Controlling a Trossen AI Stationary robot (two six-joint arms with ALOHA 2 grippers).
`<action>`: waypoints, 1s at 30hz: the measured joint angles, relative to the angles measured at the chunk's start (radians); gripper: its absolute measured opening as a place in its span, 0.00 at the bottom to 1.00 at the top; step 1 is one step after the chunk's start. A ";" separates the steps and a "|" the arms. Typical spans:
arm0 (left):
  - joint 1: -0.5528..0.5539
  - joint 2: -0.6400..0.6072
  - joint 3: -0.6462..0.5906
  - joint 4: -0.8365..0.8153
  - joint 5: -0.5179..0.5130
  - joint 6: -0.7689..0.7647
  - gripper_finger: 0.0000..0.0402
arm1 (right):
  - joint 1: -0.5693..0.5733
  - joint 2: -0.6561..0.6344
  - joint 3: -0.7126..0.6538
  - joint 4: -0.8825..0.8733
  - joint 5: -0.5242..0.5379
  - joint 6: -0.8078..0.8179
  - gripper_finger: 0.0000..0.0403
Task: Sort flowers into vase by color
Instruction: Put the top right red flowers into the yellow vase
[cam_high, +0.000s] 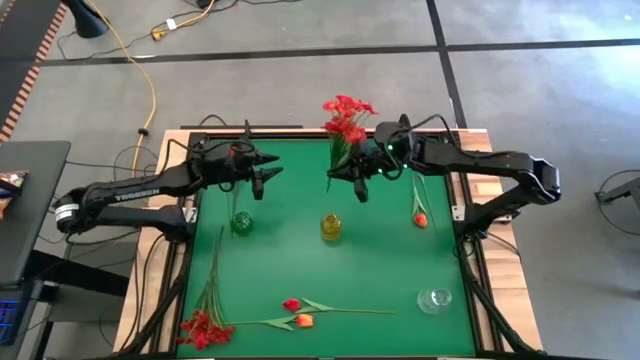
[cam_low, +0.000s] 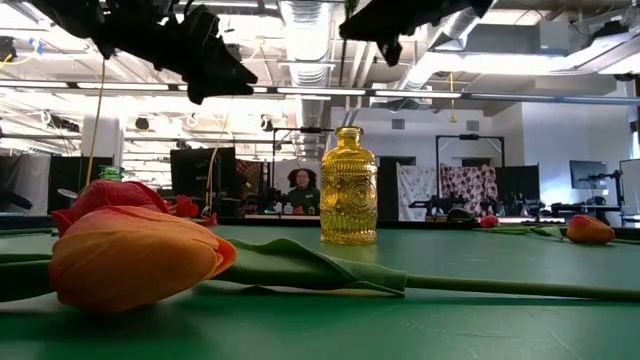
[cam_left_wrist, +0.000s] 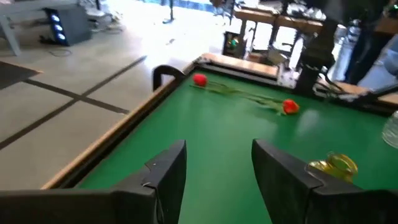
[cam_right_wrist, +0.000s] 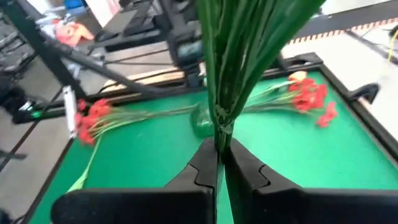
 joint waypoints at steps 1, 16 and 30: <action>0.004 -0.005 0.000 -0.002 0.001 0.000 0.42 | 0.016 -0.013 -0.015 -0.007 0.000 0.000 0.10; 0.005 -0.004 0.000 -0.051 0.031 0.027 0.42 | 0.235 -0.026 -0.185 0.151 0.365 0.084 0.10; 0.005 -0.003 0.000 -0.082 0.032 0.035 0.42 | 0.276 0.054 -0.185 0.171 0.428 0.156 0.10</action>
